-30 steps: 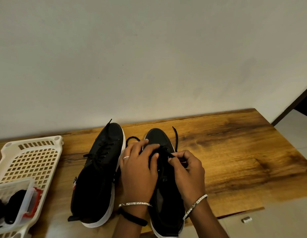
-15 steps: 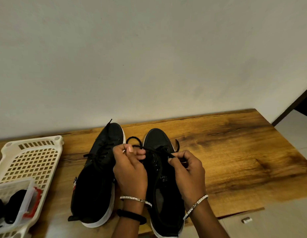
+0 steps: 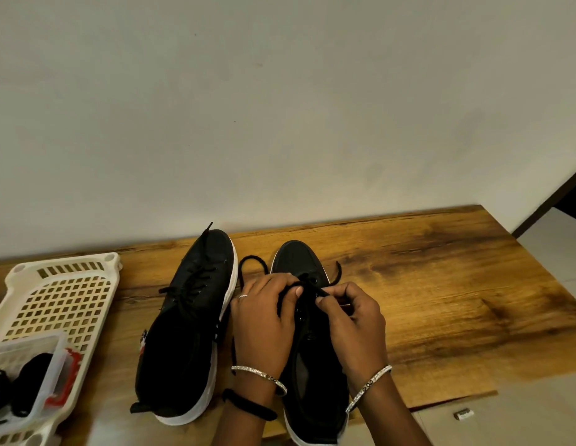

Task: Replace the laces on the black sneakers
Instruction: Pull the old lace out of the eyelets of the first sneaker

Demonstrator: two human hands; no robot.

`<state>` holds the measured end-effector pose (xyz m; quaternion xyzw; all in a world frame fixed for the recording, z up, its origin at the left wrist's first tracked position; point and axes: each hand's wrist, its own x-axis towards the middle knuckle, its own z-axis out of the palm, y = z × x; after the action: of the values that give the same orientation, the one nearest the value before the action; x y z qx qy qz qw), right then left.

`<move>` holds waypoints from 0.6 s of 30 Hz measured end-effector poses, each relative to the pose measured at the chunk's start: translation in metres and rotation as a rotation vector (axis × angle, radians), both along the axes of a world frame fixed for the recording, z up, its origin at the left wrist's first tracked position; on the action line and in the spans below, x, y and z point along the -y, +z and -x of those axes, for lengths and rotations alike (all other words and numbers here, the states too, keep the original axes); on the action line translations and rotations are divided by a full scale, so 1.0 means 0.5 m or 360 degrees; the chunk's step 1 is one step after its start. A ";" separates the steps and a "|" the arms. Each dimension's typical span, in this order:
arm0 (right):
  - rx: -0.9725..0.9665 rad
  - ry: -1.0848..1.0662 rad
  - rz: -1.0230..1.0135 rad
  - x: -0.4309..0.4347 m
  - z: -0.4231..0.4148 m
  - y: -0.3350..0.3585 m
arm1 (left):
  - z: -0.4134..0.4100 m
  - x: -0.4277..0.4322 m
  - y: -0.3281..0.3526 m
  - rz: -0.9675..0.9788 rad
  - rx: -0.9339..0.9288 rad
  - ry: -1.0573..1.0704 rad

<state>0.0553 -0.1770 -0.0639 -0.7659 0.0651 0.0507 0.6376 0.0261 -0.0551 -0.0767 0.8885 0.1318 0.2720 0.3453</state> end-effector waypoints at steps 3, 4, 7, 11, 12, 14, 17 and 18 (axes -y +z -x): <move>-0.0004 -0.0006 -0.0005 0.001 -0.001 -0.001 | 0.000 0.008 0.019 0.0647 0.0052 -0.0001; -0.0006 -0.0008 -0.0007 0.001 -0.002 -0.001 | 0.000 0.008 0.027 0.0850 0.0047 -0.0003; -0.0015 -0.0015 -0.0011 0.000 -0.003 -0.001 | 0.001 0.005 0.042 0.1311 0.0097 -0.0047; -0.0030 -0.0021 -0.0017 0.000 -0.004 -0.002 | -0.001 -0.003 0.057 0.1846 0.0263 -0.0008; -0.0032 -0.0023 -0.0023 0.000 -0.004 -0.002 | -0.001 -0.008 0.061 0.1999 0.0324 0.0018; -0.0029 -0.0025 -0.0026 0.000 -0.003 -0.002 | 0.002 -0.022 0.068 0.2274 0.0453 0.0033; -0.0025 -0.0025 -0.0025 0.000 -0.002 -0.002 | 0.004 -0.035 0.072 0.2468 0.0565 0.0081; -0.0026 -0.0028 -0.0024 0.000 -0.002 -0.002 | 0.004 -0.038 0.069 0.2358 0.0533 0.0117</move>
<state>0.0563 -0.1768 -0.0648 -0.7600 0.0768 0.0518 0.6433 0.0242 -0.0363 -0.0422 0.3662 0.2554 0.2550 0.8577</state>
